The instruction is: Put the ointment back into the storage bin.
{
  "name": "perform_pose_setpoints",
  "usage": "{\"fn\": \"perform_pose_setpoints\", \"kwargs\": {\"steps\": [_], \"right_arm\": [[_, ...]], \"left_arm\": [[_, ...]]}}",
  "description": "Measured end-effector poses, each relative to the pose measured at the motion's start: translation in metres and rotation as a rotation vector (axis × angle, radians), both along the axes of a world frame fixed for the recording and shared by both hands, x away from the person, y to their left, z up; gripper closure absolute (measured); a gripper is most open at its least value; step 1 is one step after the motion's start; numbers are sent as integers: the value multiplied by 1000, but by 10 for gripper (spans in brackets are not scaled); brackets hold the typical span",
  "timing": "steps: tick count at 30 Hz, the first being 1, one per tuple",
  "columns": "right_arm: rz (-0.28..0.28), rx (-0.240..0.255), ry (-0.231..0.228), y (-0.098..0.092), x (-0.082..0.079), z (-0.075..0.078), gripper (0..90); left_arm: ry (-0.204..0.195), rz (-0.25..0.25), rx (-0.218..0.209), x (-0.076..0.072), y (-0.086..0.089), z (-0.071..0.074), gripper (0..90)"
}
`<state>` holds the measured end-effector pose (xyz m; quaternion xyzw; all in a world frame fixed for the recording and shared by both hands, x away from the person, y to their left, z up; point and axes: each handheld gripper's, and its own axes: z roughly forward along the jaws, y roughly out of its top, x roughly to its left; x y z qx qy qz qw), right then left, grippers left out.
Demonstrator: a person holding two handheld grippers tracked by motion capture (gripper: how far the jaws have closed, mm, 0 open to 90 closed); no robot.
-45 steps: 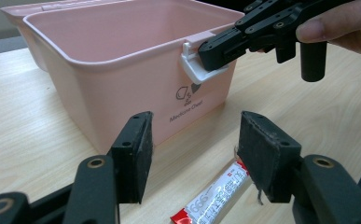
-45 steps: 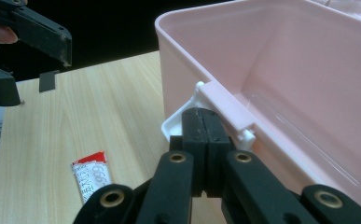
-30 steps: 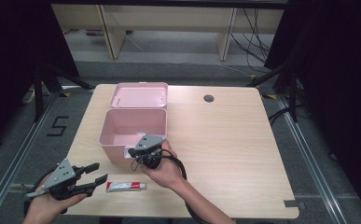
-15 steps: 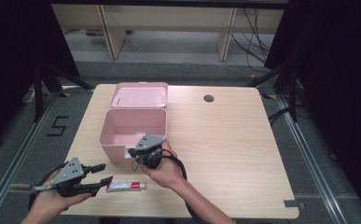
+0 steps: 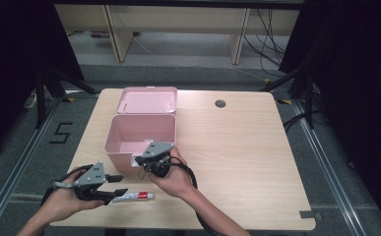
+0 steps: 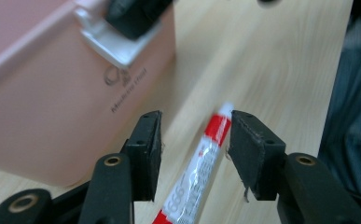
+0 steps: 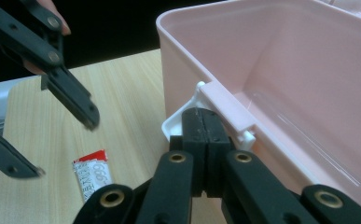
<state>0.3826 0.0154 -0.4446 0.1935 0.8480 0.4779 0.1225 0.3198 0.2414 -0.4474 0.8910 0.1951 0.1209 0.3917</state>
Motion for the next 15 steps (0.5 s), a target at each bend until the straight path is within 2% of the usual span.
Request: {"fn": "perform_pose_setpoints", "kwargs": {"steps": [2, 3, 4, 5, 15], "right_arm": [[3, -1, -3, 0, 0, 0, 900], [2, 1, 0, 0, 0, 0, 900], [1, 1, 3, 0, 0, 0, 900], [0, 2, 5, 0, 0, 0, 900], [1, 1, 6, 0, 0, 0, 900]], "left_arm": [[11, -50, 77, 4, -2, 0, 534], [30, -61, 74, 5, -4, -2, 534], [29, -85, 109, 7, -5, -2, 534], [50, -88, 102, 8, -8, -4, 534], [79, -249, 241, 22, -18, -16, 550]]}}
